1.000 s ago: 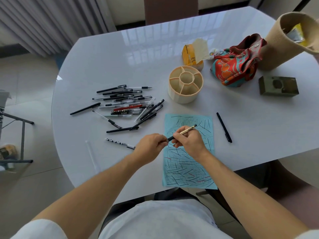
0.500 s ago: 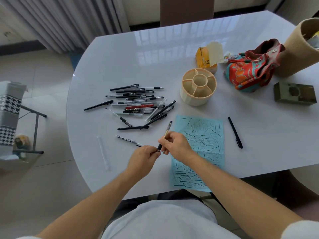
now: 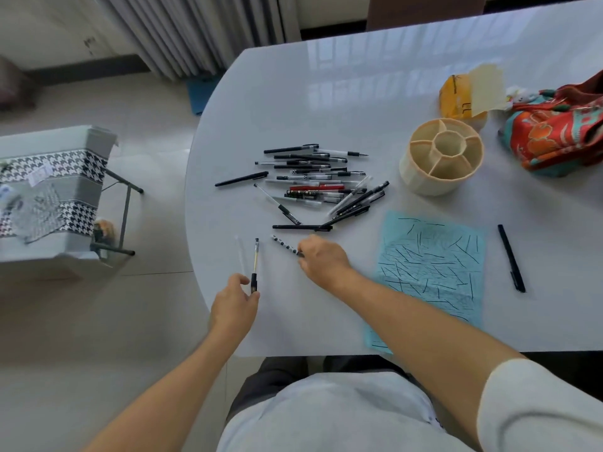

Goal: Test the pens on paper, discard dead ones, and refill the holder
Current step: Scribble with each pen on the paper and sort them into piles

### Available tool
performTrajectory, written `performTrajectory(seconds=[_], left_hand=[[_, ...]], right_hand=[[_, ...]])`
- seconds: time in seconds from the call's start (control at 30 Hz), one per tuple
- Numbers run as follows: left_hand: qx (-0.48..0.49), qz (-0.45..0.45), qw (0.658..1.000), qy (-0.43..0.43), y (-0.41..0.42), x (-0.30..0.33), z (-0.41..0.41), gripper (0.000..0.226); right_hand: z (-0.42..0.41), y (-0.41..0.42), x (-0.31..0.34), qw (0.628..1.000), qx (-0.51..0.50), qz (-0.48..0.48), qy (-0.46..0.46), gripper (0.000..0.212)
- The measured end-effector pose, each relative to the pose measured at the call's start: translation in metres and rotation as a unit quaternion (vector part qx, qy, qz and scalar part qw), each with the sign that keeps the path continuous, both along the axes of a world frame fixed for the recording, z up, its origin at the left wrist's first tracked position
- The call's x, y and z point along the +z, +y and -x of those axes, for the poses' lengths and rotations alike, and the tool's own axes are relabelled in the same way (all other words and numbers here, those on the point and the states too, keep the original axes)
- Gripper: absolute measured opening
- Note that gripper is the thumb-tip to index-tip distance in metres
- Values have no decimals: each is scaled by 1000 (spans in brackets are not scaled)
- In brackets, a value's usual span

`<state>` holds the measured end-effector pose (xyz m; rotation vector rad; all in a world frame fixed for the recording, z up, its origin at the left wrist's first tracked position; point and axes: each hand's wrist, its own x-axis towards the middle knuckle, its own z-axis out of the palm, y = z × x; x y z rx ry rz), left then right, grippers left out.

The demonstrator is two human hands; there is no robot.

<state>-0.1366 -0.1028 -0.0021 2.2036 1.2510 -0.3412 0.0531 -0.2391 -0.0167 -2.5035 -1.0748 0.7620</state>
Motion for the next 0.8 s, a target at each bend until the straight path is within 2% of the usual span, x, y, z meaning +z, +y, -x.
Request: performTrajectory(seconds=[0.1, 0.17, 0.27, 0.33, 0.4, 0.47, 0.53, 0.6, 0.67, 0.8], left_hand=[[-24, -17, 999, 44, 3, -3, -5, 23], [-32, -42, 996, 65, 5, -2, -11, 22], [-78, -72, 993, 52, 1, 0, -24, 24], [-151, -55, 987, 5, -11, 2, -39, 25], [-228, -8, 972, -51, -30, 6, -60, 20], [-297, 50, 950, -85, -55, 11, -84, 26], [-345, 111, 927, -93, -80, 15, -106, 35], [-401, 132, 903, -84, -102, 19, -125, 34], [-457, 104, 881, -68, -116, 21, -138, 29], [-491, 61, 866, -71, -130, 21, -152, 32]], right_hand=[[-6, -12, 2, 998, -45, -6, 33, 23], [-9, -32, 6, 990, -110, -50, 76, 23], [-13, -71, 12, 955, -232, -126, 136, 20], [-13, -95, 16, 908, -329, -175, 192, 15], [-12, -114, 18, 837, -419, -233, 263, 11], [-9, -130, 19, 780, -459, -281, 320, 9], [-4, -143, 21, 753, -460, -315, 349, 4], [2, -153, 24, 736, -462, -339, 359, 6], [5, -164, 25, 729, -471, -349, 353, 11], [3, -182, 27, 762, -472, -324, 302, 21]])
